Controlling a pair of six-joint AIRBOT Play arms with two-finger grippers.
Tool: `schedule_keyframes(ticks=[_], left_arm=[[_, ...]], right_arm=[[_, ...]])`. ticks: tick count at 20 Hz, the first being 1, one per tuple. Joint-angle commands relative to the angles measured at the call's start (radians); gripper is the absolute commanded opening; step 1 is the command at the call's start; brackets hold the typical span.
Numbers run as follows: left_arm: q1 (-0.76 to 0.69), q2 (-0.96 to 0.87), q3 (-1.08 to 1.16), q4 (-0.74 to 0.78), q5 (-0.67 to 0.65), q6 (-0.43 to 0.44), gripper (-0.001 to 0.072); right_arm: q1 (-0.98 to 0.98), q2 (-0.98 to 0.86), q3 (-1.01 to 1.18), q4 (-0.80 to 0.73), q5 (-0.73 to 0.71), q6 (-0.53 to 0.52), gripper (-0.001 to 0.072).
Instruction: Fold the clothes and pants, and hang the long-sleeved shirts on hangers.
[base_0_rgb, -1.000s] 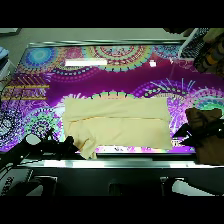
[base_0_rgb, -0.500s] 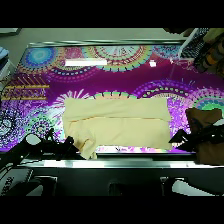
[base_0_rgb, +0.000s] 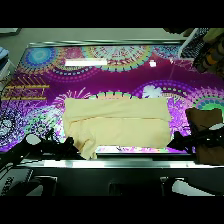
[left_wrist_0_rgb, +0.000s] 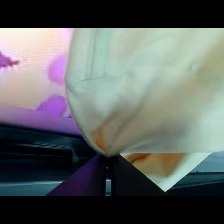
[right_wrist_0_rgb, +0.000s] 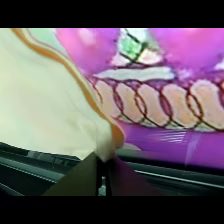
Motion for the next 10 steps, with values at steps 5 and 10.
schedule_keyframes(ticks=[5,10], left_arm=[[0.001,0.065,0.160,0.420,-0.319,-0.004,0.0017],[0.001,0.159,0.315,0.598,-0.441,0.001,0.0018]], right_arm=[[0.001,0.118,-0.003,-0.043,0.094,0.050,0.0031],[0.001,0.327,-0.003,-0.109,0.110,0.145,0.0030]])
